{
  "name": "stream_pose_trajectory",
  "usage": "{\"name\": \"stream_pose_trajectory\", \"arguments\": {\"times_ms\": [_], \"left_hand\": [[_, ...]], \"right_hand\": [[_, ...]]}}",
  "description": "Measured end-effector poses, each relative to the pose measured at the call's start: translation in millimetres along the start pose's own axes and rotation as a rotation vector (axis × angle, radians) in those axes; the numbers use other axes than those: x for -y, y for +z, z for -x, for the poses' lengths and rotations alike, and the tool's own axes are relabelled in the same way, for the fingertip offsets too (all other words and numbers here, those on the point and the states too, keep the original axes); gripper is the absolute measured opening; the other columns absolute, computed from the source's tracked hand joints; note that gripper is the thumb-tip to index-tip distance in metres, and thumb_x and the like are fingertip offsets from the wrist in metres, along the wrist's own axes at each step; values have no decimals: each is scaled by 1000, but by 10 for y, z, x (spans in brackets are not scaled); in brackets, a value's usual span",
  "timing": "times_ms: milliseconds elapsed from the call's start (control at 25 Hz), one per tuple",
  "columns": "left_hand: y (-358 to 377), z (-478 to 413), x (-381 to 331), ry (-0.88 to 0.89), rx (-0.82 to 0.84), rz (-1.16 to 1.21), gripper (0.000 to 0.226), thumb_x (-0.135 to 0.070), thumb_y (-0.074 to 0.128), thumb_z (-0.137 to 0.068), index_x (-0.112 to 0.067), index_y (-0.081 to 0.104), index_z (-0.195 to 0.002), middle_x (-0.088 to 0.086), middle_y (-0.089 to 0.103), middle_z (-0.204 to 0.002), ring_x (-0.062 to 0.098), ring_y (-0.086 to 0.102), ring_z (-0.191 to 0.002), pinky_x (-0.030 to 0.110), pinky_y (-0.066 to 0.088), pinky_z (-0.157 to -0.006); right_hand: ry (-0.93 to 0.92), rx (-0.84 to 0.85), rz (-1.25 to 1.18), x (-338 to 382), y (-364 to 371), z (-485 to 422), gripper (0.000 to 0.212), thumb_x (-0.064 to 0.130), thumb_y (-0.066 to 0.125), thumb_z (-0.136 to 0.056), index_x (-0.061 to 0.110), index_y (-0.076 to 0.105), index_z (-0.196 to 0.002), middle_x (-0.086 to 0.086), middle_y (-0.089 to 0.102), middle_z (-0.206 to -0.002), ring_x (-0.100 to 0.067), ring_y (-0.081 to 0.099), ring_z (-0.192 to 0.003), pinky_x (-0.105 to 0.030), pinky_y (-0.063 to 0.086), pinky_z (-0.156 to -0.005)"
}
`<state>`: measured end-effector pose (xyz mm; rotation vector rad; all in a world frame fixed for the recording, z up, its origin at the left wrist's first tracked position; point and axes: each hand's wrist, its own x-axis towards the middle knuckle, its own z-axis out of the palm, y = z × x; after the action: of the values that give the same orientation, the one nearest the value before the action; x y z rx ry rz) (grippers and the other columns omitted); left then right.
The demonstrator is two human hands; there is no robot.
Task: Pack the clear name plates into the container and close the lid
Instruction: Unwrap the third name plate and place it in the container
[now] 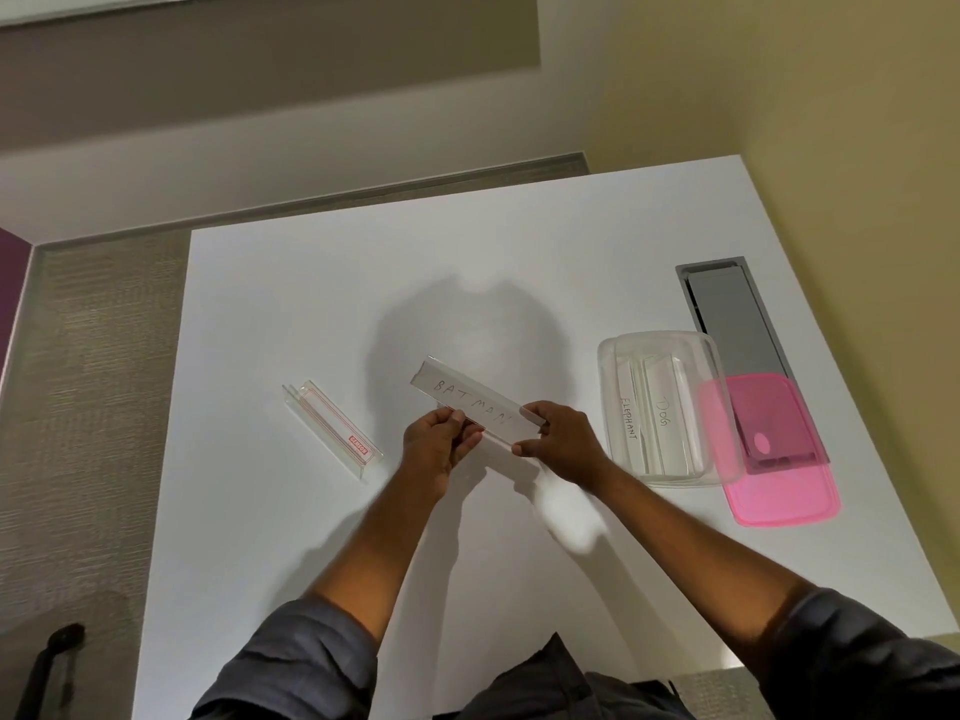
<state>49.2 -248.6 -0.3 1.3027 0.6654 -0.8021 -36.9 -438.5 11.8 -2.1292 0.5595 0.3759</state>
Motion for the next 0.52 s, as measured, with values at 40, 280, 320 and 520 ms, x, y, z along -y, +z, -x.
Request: {"name": "stream_pose_trajectory", "arguments": {"times_ms": [40,280,320,520], "left_hand": [[-16,-3,-34,7,-8,12,26,-9,65,-106,-1,67,-131,24,76,-125,41,76,-116,46,67,-86],[-17,-12,-179,35,-11,69,19,-11,67,-105,-1,68,-122,24,77,-120,43,74,-119,48,66,-86],[19,-8,-183,37,-9,66,22,-11,67,-105,1,68,-124,25,76,-120,42,75,-117,48,66,-85],[250,25,-173,43,-9,18,27,-8,66,-106,6,67,-129,28,75,-121,37,78,-102,46,68,-79]], "right_hand": [[5,-2,1,-28,-35,26,49,20,89,-78,10,71,-123,-4,76,-118,-21,68,-97,-13,50,-71],[53,-12,5,-210,-195,239,58,25,89,-81,15,68,-134,-3,76,-122,-14,61,-92,-6,40,-65],[56,-16,9,-233,-223,277,59,26,89,-82,15,67,-135,-3,76,-124,-14,62,-93,-5,40,-66],[74,19,-7,-311,-387,446,60,31,88,-85,17,64,-138,0,73,-129,-16,66,-100,-10,48,-74]]}}
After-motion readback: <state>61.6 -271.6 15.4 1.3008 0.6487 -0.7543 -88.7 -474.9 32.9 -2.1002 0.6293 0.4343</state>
